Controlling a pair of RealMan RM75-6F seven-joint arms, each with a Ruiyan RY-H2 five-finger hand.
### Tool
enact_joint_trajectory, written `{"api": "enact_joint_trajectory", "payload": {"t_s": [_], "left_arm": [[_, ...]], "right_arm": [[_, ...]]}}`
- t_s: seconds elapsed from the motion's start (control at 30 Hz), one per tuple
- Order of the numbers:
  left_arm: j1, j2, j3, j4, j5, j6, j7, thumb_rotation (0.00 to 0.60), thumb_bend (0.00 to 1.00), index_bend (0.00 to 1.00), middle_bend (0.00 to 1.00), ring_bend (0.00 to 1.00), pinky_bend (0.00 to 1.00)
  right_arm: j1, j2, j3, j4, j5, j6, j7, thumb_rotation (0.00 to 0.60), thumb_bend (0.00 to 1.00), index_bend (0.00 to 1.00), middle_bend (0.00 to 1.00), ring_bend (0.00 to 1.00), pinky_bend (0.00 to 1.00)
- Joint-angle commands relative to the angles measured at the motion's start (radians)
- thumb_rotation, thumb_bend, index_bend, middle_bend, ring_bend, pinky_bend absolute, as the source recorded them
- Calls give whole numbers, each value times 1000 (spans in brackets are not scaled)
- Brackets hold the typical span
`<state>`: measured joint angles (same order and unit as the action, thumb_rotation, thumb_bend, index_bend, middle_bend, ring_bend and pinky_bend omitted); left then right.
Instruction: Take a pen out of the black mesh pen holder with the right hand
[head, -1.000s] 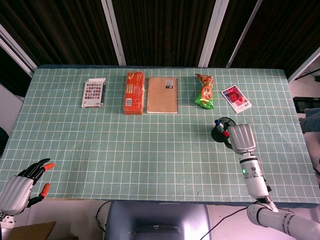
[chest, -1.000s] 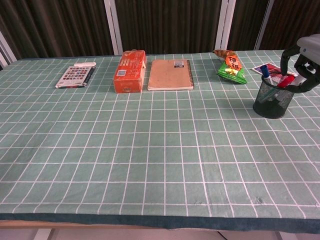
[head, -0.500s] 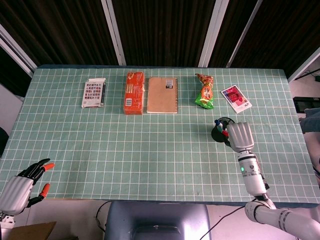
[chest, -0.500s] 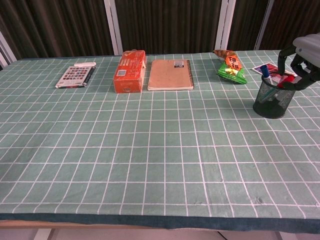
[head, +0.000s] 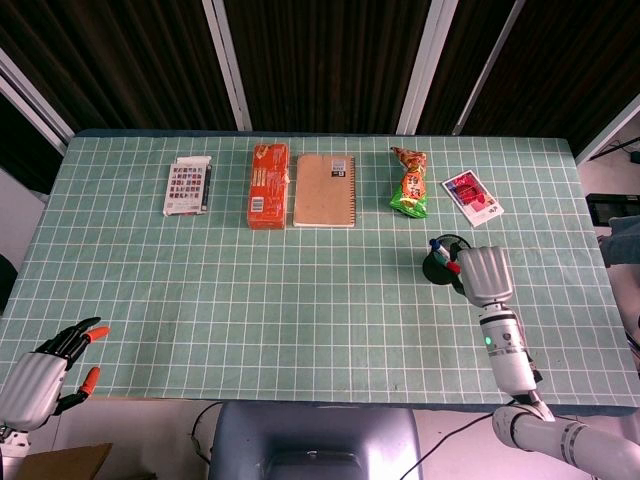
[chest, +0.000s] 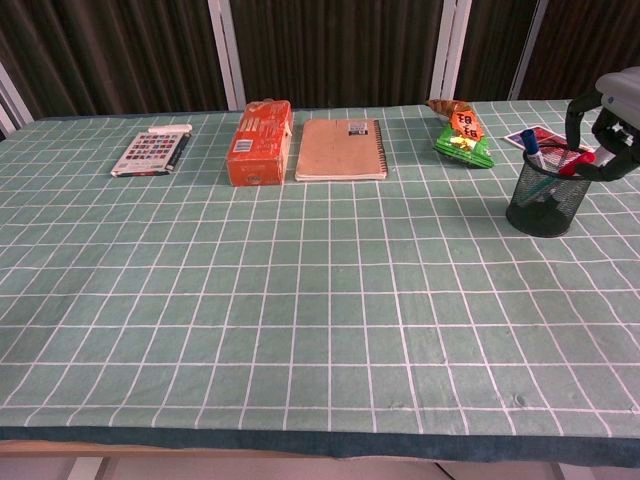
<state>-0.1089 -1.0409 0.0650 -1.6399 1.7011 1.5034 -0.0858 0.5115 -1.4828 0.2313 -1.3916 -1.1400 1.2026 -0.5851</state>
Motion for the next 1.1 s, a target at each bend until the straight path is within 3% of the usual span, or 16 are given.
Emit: {"api": "enact_joint_trajectory", "payload": {"t_s": [0.03,0.63,1.1], "left_arm": [[1,0,0,-1,-1,1,0,600,459,226,136,200,420],[0,0,-1,-2,-5,-2,2,600,458,226,135,200,420],[1,1,-1,-3,-8,-3,4,600,458,226,136,200,421]], "right_arm": [[0,1,-2,-1,6,4,-10,600,481,619,941,1000,993],[3,4,-14,-12,34,10,-41,600,497,621,941,1000,991],[4,-3,-18,4,33,16,-18,600,551,682,941,1000,991]]}}
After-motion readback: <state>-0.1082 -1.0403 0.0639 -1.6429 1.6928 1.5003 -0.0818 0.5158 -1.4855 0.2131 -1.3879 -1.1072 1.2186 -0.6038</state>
